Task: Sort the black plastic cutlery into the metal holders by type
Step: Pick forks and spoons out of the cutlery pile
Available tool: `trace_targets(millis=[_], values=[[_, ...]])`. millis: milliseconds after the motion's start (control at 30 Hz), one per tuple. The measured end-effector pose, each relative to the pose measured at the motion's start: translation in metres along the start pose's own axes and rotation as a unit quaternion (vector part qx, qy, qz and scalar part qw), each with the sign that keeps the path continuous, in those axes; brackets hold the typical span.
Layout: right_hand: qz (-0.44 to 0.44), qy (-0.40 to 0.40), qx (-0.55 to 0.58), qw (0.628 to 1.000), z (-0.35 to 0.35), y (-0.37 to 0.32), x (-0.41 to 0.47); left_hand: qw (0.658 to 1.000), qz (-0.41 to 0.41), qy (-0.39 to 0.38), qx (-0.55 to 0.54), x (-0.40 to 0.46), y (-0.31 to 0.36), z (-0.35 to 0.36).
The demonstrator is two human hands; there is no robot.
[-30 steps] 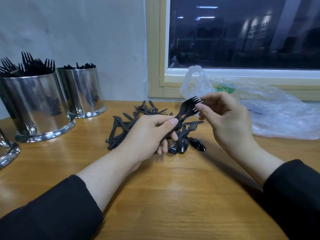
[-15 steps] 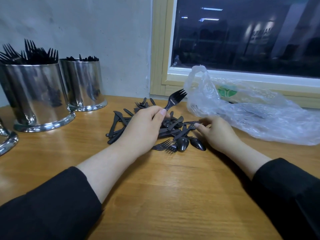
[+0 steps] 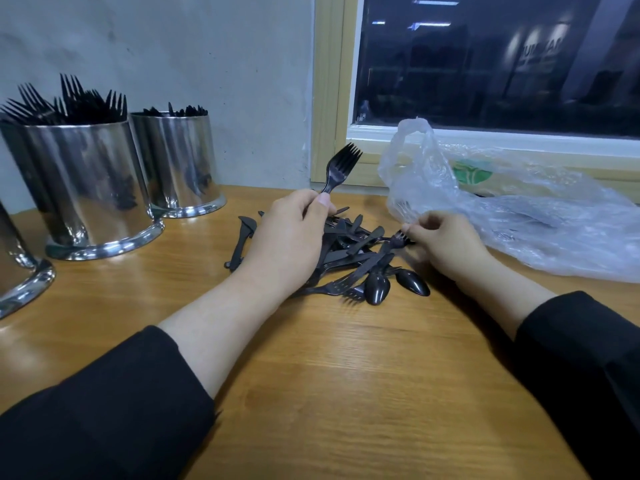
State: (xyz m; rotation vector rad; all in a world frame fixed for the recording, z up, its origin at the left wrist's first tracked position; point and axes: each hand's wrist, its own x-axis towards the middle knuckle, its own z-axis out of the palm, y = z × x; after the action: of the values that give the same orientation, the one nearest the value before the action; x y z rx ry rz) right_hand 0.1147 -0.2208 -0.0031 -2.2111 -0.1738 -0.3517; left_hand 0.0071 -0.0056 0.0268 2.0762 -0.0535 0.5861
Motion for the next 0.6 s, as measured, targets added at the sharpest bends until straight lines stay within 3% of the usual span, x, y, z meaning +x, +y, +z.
trace_targets(millis=[233,367,500,600], values=[[-0.176,0.133,0.159,0.962,-0.013,-0.035,-0.024,0.999,0.021,0.023,0.008,0.003,-0.005,-0.002],[-0.225,0.116,0.177,0.951,-0.009,-0.052,-0.043,0.999,0.035,0.014,0.024,0.004,-0.011,-0.002],[-0.228,0.088,0.2,0.949,0.002,-0.06,-0.052,0.995,0.038,-0.085,-0.042,0.0,-0.008,0.0],[-0.209,0.095,0.189,0.955,0.004,-0.061,-0.052,0.991,0.058,-0.115,-0.033,-0.003,-0.006,0.001]])
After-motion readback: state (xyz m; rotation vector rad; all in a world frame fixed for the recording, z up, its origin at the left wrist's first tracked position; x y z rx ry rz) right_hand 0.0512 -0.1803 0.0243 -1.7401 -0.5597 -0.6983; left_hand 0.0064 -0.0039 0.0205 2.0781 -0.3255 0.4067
